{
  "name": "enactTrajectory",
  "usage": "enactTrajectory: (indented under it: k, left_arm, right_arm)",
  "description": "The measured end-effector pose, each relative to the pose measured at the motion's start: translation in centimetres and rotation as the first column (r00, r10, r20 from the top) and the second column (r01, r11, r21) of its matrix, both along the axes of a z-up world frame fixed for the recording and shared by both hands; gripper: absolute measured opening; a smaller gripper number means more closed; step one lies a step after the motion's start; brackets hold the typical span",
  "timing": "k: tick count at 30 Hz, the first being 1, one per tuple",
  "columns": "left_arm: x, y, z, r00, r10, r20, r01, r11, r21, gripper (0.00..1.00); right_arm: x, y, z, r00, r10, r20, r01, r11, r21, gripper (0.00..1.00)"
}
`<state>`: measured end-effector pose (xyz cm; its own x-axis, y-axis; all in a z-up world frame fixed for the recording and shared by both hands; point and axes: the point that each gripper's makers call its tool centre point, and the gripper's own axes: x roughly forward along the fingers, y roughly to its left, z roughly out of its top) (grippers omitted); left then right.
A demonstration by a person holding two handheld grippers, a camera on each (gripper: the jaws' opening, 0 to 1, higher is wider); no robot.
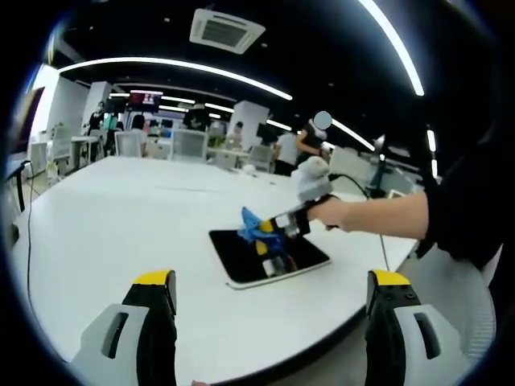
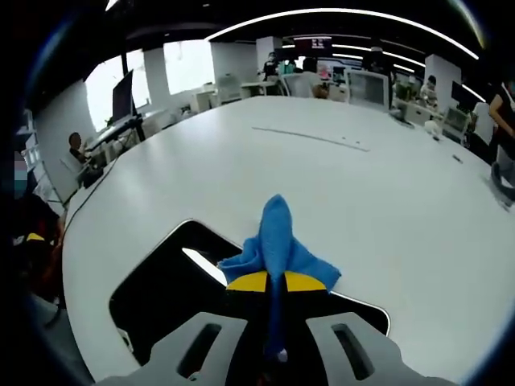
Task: Wipe the mirror surface with the cleaning cloth until all visible marks leave the cleaned area.
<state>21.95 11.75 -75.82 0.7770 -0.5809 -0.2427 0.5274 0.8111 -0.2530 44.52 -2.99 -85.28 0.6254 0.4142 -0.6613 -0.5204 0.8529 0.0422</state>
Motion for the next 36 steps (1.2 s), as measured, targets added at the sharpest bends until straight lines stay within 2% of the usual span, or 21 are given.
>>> enactTrajectory:
  k: [4, 10, 18, 20, 30, 36]
  left_arm:
    - [0.0, 0.0, 0.0, 1.000, -0.002, -0.002, 0.002, 1.000, 0.001, 0.99]
    - [0.0, -0.1, 0.0, 1.000, -0.003, -0.001, 0.003, 1.000, 0.000, 0.99]
    - [0.0, 0.0, -0.1, 1.000, -0.002, -0.004, 0.003, 1.000, 0.003, 0.99]
    - [0.1, 0.1, 0.1, 1.000, 0.003, 0.002, -0.003, 1.000, -0.003, 0.99]
    - [0.2, 0.1, 0.2, 1.000, 0.008, 0.008, -0.008, 1.000, -0.016, 0.99]
    - [0.2, 0.4, 0.3, 1.000, 0.029, 0.012, -0.029, 0.999, -0.016, 0.99]
  right_arm:
    - [0.0, -1.4, -0.1, 1.000, -0.015, -0.001, 0.015, 1.000, 0.000, 0.00]
    - [-0.2, -2.2, -0.1, 1.000, -0.029, 0.001, 0.029, 1.000, -0.013, 0.00]
    - [-0.4, -2.3, 0.0, 0.999, -0.041, -0.004, 0.041, 0.999, -0.015, 0.00]
    - [-0.8, -2.3, 0.1, 0.999, -0.050, -0.017, 0.050, 0.999, 0.015, 0.00]
    - [-2.3, -1.9, 0.3, 1.000, -0.022, -0.012, 0.023, 1.000, 0.019, 0.00]
    - [-3.0, -1.9, 0.1, 0.999, 0.014, -0.047, -0.014, 1.000, 0.010, 0.00]
